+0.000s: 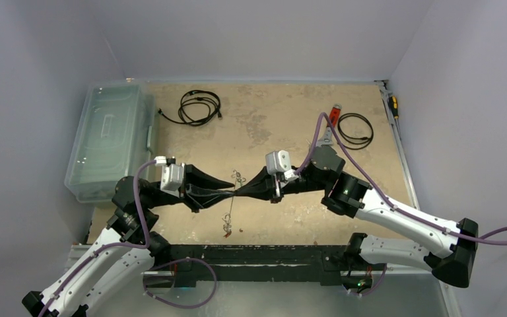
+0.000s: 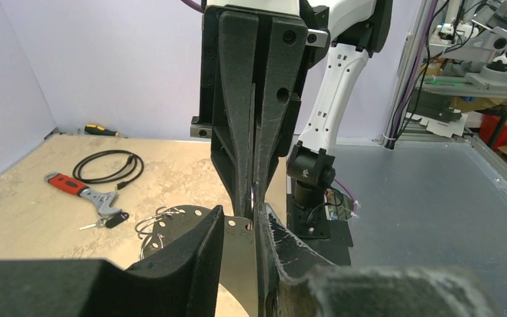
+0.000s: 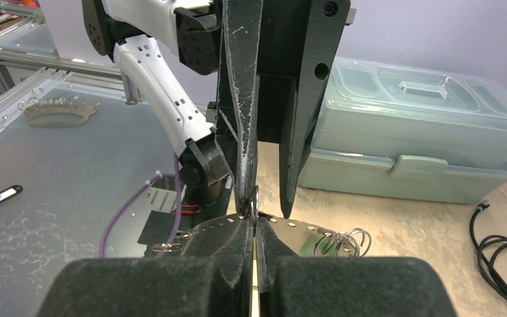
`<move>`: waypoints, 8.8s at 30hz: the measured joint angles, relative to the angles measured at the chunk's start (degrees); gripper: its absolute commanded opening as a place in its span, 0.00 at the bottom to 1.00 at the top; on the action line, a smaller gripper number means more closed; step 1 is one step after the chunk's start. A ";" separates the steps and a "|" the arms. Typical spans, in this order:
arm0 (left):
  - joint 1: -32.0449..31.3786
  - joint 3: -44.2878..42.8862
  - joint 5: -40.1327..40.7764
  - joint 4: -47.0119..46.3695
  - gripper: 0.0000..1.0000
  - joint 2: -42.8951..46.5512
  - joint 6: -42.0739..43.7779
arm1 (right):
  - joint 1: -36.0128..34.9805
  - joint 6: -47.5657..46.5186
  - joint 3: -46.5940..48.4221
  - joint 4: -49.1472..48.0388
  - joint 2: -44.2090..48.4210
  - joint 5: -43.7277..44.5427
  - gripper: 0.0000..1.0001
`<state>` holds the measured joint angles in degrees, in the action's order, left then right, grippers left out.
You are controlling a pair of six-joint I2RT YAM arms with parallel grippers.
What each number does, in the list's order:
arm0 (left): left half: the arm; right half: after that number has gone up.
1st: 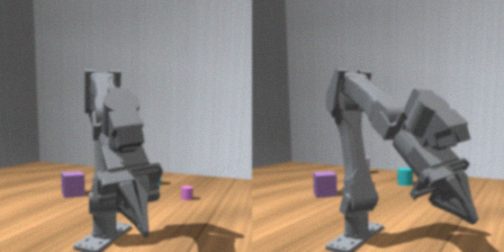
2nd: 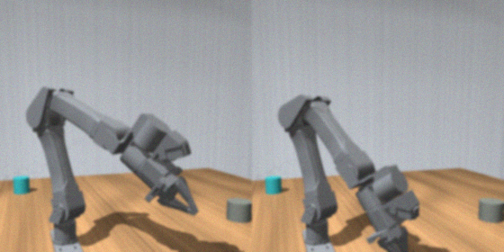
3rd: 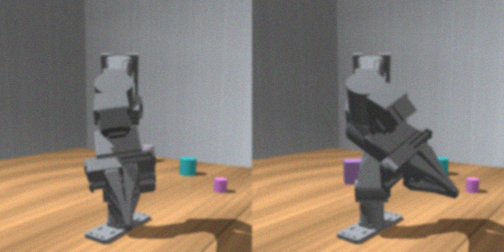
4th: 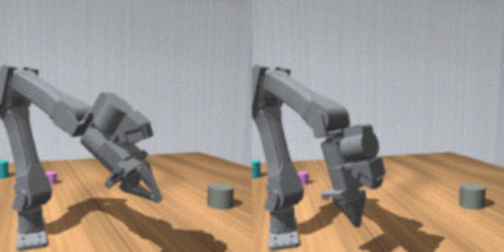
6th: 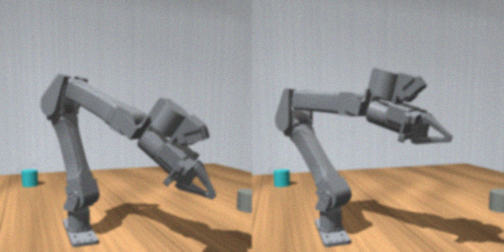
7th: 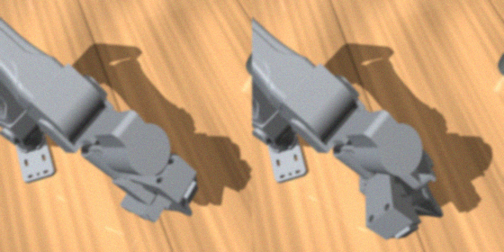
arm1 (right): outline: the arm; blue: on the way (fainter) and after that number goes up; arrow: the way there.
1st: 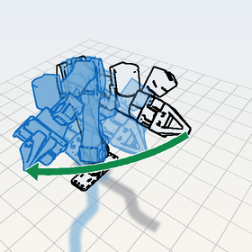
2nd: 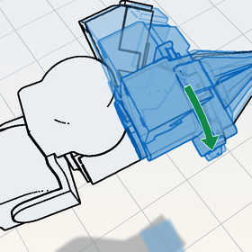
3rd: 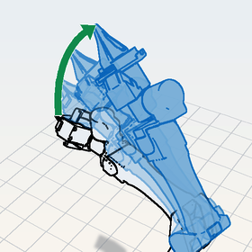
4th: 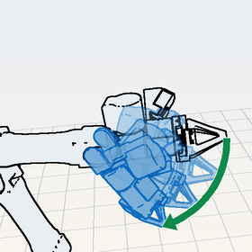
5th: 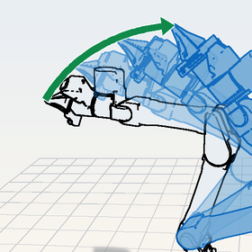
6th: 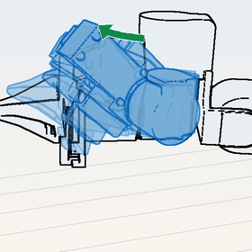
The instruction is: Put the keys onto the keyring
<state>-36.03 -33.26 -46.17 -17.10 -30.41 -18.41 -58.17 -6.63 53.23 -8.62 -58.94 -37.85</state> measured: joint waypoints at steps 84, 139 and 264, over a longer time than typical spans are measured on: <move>0.28 -0.07 8.04 8.48 0.00 3.17 6.10 | 0.00 1.95 -2.82 -4.72 -1.84 6.84 0.00; 0.26 0.04 -1.60 3.06 0.33 -5.68 4.07 | 0.00 -7.15 4.26 19.41 3.10 12.61 0.00; 0.26 -2.23 26.27 19.58 0.00 -2.32 10.05 | 1.79 58.82 22.47 28.33 -14.08 80.85 0.87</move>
<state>-35.77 -35.48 -19.90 2.48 -32.73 -8.36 -56.38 52.18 75.70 19.70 -73.01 43.00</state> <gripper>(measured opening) 0.006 0.967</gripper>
